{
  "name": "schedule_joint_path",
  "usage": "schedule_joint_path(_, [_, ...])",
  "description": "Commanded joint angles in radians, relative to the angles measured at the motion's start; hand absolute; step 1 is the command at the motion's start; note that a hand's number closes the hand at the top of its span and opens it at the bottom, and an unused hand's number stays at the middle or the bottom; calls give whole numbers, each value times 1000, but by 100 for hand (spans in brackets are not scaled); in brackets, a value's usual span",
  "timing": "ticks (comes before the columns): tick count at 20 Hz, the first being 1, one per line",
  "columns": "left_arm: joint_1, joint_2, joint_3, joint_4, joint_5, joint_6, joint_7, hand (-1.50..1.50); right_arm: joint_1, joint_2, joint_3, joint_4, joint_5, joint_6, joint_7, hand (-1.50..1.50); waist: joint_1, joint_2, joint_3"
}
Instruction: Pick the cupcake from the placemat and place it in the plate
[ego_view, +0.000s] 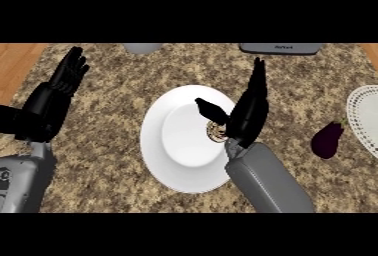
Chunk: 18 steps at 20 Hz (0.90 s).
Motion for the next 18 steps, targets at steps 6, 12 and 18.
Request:
schedule_joint_path(6, [22, 28, 60, 20, 20, -14, -4, 0, 243, 5, 49, -243, 87, -202, 87, -150, -66, -14, -1])
schedule_joint_path(12, [78, -6, 29, -87, -13, 16, 38, 0, 582, -8, 184, -544, 182, -143, 3, -150, -61, -14, -1])
schedule_joint_path(18, [94, 15, 72, -57, -1, -26, 8, 0, 848, -117, 262, -777, 206, -115, -38, -150, -60, -11, -1])
